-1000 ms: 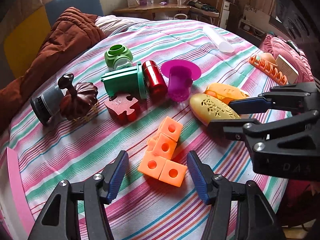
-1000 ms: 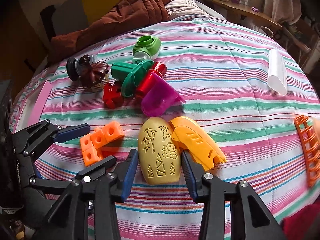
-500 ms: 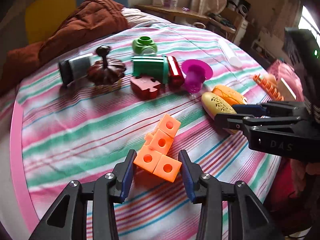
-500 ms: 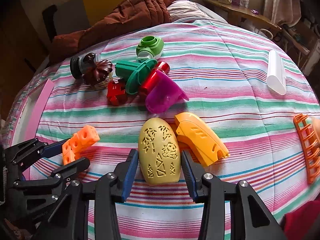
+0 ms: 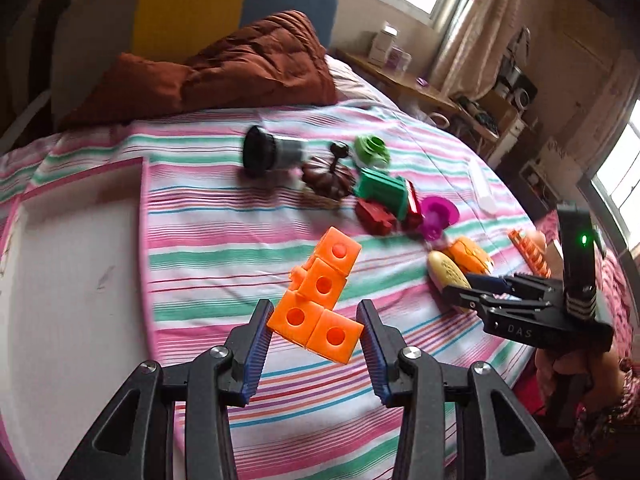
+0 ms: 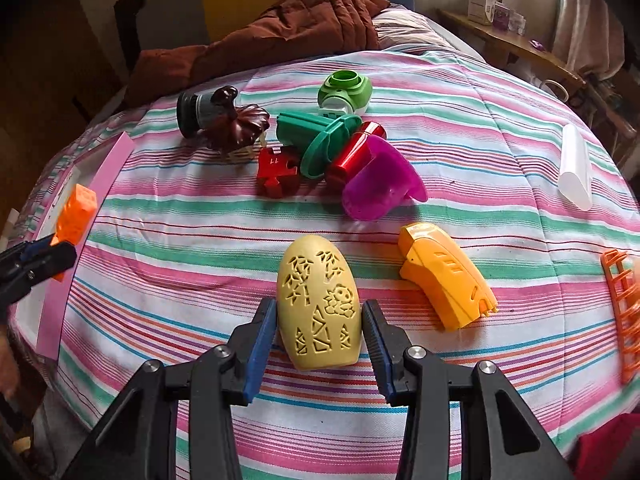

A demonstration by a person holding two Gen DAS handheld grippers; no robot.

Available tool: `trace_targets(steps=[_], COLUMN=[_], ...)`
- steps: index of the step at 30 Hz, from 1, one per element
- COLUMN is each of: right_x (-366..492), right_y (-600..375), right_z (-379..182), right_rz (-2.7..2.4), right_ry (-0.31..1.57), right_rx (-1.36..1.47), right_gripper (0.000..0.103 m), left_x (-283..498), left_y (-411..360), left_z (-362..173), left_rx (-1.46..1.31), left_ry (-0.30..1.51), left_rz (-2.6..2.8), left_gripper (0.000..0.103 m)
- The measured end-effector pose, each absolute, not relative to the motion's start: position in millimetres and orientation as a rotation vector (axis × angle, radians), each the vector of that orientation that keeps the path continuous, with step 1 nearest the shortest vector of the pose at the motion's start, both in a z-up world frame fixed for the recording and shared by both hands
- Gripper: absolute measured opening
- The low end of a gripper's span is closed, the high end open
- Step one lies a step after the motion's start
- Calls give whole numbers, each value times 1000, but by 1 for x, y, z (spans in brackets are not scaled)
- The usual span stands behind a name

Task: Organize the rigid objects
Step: 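Carry the orange block into the white tray and open the left tool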

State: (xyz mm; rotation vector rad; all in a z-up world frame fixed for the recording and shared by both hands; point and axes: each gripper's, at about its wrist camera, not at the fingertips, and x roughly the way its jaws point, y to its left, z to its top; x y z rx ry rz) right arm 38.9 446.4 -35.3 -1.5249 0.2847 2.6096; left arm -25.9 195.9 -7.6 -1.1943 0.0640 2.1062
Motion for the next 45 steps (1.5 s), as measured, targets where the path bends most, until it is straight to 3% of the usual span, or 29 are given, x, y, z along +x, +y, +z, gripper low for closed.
trace_targets(steps=[7,27,38,45], right_x=[39,39,39,40], right_y=[442,439,436,432], right_z=[-35,-36,-36,-34], right_rz=[2608,2617,2620,2630], right_ry=[245,204,175,185], right_rx=[-1508,-1494,-1479,-1455], right_gripper=[44,45,45,44], left_x=[-66,-200,-143,-90], left_y=[134,41,25,36], left_z=[-6,-52,-31,-28], left_rx=[-1257,-1522,-1365,-1307], left_ry=[-76,-98,-312,-325], left_rz=[2237,2633,2672,2571], left_gripper=[43,43,44,44])
